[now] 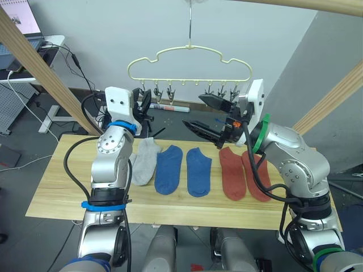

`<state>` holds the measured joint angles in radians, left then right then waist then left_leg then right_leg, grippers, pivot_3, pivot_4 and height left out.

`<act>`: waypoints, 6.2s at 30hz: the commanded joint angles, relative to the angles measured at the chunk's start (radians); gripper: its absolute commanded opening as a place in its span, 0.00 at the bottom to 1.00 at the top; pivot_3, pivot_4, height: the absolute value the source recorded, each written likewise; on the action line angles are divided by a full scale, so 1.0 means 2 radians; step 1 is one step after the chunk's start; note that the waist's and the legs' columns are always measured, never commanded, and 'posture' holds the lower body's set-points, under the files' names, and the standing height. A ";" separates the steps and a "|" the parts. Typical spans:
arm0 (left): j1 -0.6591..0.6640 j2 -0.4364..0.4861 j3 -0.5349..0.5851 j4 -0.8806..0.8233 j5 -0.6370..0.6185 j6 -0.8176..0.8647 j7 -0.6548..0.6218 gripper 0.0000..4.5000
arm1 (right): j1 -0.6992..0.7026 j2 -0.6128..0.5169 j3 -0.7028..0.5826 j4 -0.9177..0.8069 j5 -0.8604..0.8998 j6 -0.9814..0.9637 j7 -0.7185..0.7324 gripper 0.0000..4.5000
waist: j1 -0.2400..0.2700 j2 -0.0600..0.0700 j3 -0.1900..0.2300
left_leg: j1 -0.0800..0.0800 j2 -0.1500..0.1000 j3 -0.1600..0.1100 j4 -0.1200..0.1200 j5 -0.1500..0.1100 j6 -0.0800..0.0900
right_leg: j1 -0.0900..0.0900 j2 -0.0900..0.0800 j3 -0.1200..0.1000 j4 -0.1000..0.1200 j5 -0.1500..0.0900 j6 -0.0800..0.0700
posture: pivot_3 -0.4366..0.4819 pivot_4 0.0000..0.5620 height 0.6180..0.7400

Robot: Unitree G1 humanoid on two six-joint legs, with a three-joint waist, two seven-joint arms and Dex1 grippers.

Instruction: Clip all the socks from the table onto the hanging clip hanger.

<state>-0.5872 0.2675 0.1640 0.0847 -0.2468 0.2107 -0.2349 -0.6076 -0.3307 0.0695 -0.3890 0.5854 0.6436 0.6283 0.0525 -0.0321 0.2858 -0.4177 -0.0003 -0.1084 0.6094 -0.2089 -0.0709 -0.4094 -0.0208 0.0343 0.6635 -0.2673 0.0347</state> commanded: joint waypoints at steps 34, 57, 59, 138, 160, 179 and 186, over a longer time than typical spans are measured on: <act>0.018 0.040 0.019 -0.069 -0.077 0.105 -0.059 0.00 | 0.193 -0.055 -0.006 0.098 -0.237 -0.067 -0.201 1.00 | -0.006 0.000 0.000 | 0.000 0.000 0.001 0.000 0.000 0.000 | -0.001 0.000 0.001 0.000 0.000 0.001 | 0.67 0.53 1.00; 0.039 0.044 0.023 -0.101 -0.079 0.123 -0.050 0.00 | 0.182 0.018 -0.053 0.313 -0.248 -0.050 -0.228 0.26 | -0.011 0.000 0.000 | 0.001 0.000 0.000 0.000 0.001 -0.001 | 0.000 0.000 0.001 0.001 0.000 0.001 | 0.69 0.50 1.00; 0.049 0.043 0.023 -0.111 -0.080 0.125 -0.048 0.00 | 0.183 0.019 -0.054 0.310 -0.247 -0.051 -0.227 0.11 | -0.011 0.000 0.000 | 0.001 0.000 0.000 0.000 0.001 -0.001 | 0.000 0.000 0.001 0.001 0.001 0.001 | 0.69 0.50 1.00; -0.021 0.024 0.001 0.032 0.021 -0.038 -0.025 0.67 | 0.181 0.012 -0.057 0.261 -0.249 -0.038 -0.206 0.00 | -0.013 0.000 0.000 | 0.001 0.000 0.000 0.000 0.001 -0.001 | 0.000 0.000 0.001 0.001 0.001 0.001 | 0.66 0.53 1.00; -0.022 0.025 0.004 0.029 0.013 -0.032 -0.032 0.00 | 0.180 0.018 -0.063 0.242 -0.244 -0.021 -0.208 0.00 | -0.013 0.000 0.000 | 0.001 0.000 0.000 0.000 0.001 -0.001 | 0.000 0.000 0.001 0.001 0.001 0.001 | 0.67 0.54 1.00; -0.052 0.067 0.165 0.003 -0.320 0.388 -0.038 0.00 | 0.102 0.092 0.055 0.030 -0.156 0.070 -0.113 0.00 | -0.024 0.000 0.001 | 0.001 0.004 -0.001 0.001 0.001 -0.002 | 0.000 0.002 0.000 0.003 -0.001 0.004 | 0.68 0.53 1.00; -0.073 0.062 0.198 0.018 -0.386 0.448 0.005 0.00 | 0.056 0.145 0.053 0.061 -0.153 0.070 -0.135 0.00 | -0.020 0.000 0.001 | 0.001 0.004 0.000 0.001 0.002 -0.002 | -0.001 0.002 0.000 0.005 -0.001 0.003 | 0.68 0.52 1.00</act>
<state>-0.7213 0.3886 0.5376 0.1286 -0.9900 1.0956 -0.2461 -0.4707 -0.0495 0.1822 -0.2463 0.2633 0.7949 0.3656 0.0117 -0.0322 0.2871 -0.4156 0.0080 -0.1092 0.6118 -0.2056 -0.0755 -0.4119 -0.0179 0.0340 0.6741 -0.2681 0.0405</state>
